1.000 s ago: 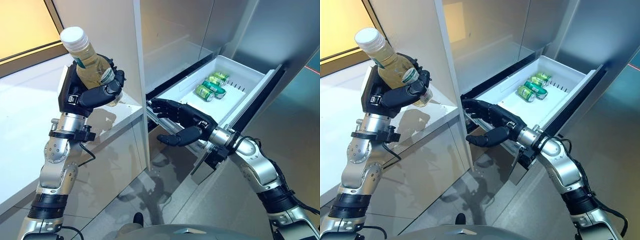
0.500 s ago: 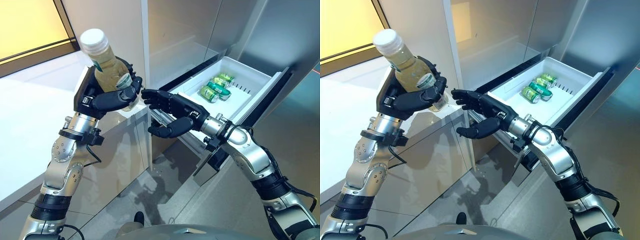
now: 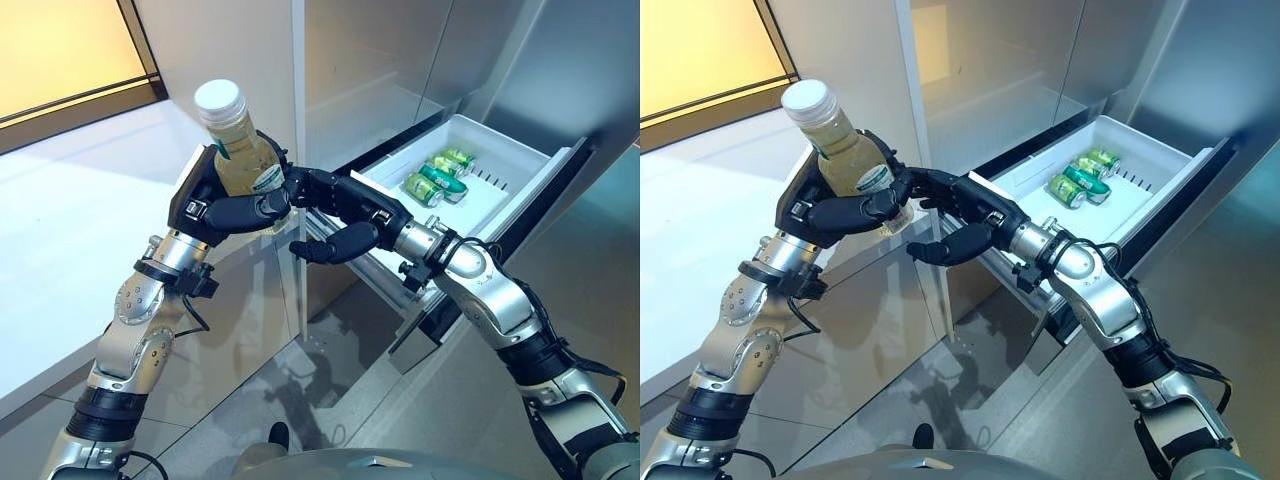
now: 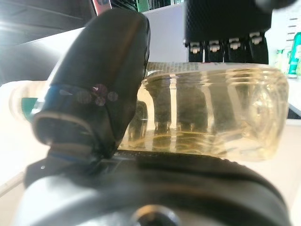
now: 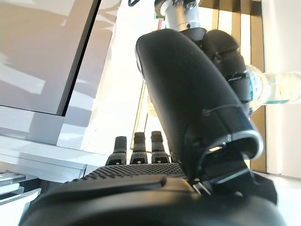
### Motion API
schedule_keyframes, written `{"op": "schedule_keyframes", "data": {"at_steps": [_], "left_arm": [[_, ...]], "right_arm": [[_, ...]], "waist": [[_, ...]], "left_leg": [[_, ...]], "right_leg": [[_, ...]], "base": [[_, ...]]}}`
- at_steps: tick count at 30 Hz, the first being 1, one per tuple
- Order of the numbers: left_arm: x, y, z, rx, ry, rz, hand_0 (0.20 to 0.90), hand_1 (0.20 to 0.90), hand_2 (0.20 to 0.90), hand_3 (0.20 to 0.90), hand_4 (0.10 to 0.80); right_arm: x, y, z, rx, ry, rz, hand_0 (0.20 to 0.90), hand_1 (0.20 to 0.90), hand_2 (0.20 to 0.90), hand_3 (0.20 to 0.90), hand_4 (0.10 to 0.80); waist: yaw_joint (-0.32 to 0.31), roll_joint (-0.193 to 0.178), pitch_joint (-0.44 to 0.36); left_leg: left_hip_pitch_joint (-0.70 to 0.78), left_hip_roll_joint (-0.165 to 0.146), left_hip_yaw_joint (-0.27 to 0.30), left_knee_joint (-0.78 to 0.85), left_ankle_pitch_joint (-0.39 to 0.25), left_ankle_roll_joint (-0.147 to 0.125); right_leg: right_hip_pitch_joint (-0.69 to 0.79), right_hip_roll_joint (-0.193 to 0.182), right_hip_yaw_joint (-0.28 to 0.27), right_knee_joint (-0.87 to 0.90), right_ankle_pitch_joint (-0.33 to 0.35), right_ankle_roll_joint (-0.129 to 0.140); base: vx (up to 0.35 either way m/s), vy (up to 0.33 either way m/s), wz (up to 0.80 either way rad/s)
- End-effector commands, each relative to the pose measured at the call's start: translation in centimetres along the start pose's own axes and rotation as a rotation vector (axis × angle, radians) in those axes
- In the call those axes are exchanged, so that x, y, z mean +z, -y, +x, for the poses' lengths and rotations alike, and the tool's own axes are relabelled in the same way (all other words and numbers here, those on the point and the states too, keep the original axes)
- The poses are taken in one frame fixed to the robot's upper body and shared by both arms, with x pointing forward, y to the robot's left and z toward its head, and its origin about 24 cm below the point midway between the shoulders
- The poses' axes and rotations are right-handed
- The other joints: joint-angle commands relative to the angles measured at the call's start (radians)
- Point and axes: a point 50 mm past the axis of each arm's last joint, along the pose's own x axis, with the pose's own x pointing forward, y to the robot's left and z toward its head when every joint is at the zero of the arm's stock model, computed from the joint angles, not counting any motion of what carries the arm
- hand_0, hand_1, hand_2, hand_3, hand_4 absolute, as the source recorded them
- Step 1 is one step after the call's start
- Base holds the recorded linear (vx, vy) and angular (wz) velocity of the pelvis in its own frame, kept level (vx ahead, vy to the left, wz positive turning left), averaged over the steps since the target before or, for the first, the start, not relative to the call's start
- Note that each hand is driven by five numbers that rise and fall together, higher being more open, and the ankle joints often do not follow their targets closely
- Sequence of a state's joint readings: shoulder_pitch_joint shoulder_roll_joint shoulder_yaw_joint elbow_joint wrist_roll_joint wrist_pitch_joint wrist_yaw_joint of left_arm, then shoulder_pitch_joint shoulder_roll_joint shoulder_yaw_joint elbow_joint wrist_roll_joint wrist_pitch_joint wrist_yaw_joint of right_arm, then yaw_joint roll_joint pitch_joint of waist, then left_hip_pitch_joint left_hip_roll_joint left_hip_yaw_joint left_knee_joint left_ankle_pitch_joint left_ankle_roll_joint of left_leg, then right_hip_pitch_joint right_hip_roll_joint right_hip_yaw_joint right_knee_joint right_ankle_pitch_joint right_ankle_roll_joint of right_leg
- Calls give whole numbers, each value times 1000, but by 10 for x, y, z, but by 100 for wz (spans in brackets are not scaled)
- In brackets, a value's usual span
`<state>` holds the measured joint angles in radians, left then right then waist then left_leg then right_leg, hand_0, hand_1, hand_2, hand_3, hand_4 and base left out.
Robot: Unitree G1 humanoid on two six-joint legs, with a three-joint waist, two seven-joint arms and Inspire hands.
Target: Put drinks into fridge and close the fridge
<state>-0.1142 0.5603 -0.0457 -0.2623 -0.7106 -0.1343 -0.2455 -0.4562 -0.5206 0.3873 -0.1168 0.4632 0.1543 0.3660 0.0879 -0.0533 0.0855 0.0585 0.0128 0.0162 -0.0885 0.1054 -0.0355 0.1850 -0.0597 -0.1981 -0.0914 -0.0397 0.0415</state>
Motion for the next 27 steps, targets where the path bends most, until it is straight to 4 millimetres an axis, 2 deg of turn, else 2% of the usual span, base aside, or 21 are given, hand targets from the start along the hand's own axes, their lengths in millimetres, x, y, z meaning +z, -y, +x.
{"op": "schedule_keyframes", "data": {"at_steps": [1,16,27], "left_arm": [[62,16,34,-152,354,-9,300,300,300,200,100],[60,29,41,-221,357,-84,300,300,300,200,100],[64,31,42,-231,384,-80,300,300,300,200,100]], "right_arm": [[55,-2,27,51,247,-15,900,900,900,900,800],[61,-18,45,102,271,46,900,900,900,900,800],[50,-22,52,70,227,145,900,900,900,900,800]], "waist": [[1,12,-115],[11,10,-114],[11,11,-116]], "left_leg": [[60,-57,-38,1,-155,43],[59,-58,-40,1,-154,45],[58,-60,-41,1,-154,47]], "right_leg": [[-51,17,19,9,27,24],[-50,16,15,8,28,22],[-52,16,17,7,30,21]], "base": [[0,0,0],[0,0,0],[0,0,0]]}}
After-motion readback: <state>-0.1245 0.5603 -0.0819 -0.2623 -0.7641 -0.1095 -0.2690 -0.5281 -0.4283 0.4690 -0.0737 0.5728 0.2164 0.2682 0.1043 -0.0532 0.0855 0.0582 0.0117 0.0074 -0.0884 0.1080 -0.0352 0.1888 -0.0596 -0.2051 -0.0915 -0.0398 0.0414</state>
